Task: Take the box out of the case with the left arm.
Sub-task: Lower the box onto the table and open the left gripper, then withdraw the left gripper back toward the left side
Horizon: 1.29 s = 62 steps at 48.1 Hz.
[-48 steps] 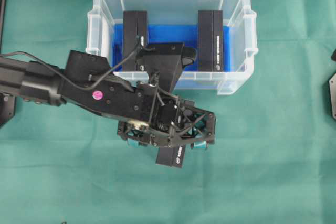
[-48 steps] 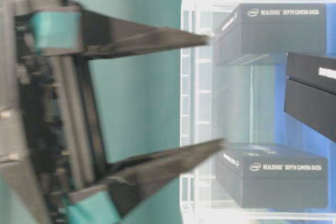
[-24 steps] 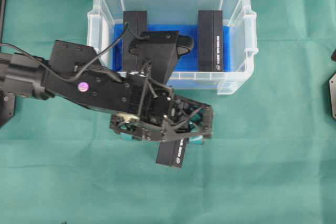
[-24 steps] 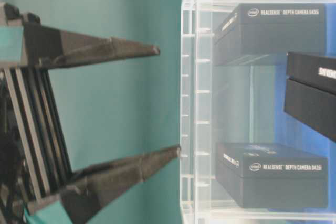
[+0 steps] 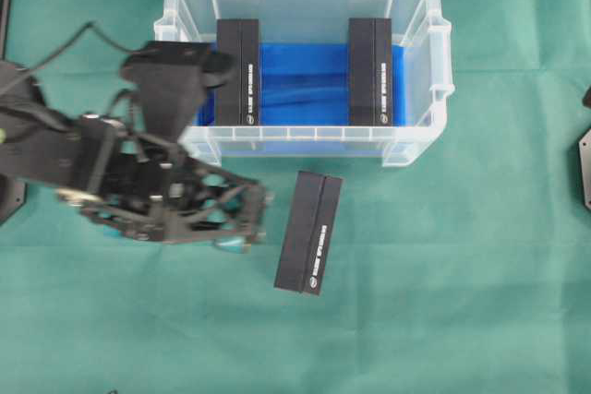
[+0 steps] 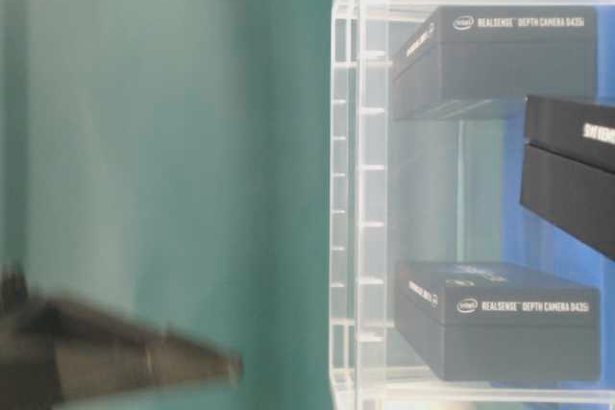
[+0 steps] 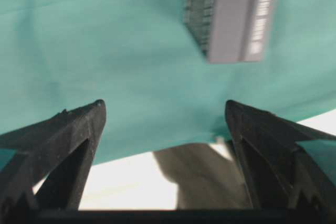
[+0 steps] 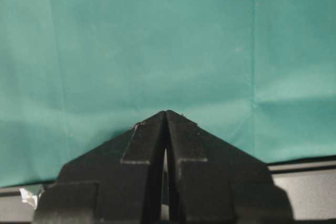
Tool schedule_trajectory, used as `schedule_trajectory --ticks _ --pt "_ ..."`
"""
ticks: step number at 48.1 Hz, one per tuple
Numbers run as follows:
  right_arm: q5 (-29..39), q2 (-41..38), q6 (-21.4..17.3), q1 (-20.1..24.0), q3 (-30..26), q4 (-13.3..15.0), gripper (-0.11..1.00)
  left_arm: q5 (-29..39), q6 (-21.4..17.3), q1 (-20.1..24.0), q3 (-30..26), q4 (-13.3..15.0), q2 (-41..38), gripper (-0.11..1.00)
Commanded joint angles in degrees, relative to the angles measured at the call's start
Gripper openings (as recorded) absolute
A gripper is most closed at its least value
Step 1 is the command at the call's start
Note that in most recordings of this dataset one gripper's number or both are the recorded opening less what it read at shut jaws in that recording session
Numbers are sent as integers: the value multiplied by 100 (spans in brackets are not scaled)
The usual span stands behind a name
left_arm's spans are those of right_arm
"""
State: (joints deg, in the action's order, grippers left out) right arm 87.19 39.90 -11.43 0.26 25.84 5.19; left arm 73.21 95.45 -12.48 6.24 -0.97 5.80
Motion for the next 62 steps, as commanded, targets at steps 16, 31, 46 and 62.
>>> schedule_trajectory --ticks 16,31,46,62 --pt "26 -9 9 0 -44 0 0 272 35 -167 1204 -18 1371 95" --pt "18 -9 0 0 -44 0 0 299 18 -114 1661 -18 1802 95" --pt "18 0 -18 0 -44 0 0 299 -176 422 1802 -18 1986 95" --pt "18 0 -18 0 -53 0 0 483 -1301 1661 1828 -18 2074 94"
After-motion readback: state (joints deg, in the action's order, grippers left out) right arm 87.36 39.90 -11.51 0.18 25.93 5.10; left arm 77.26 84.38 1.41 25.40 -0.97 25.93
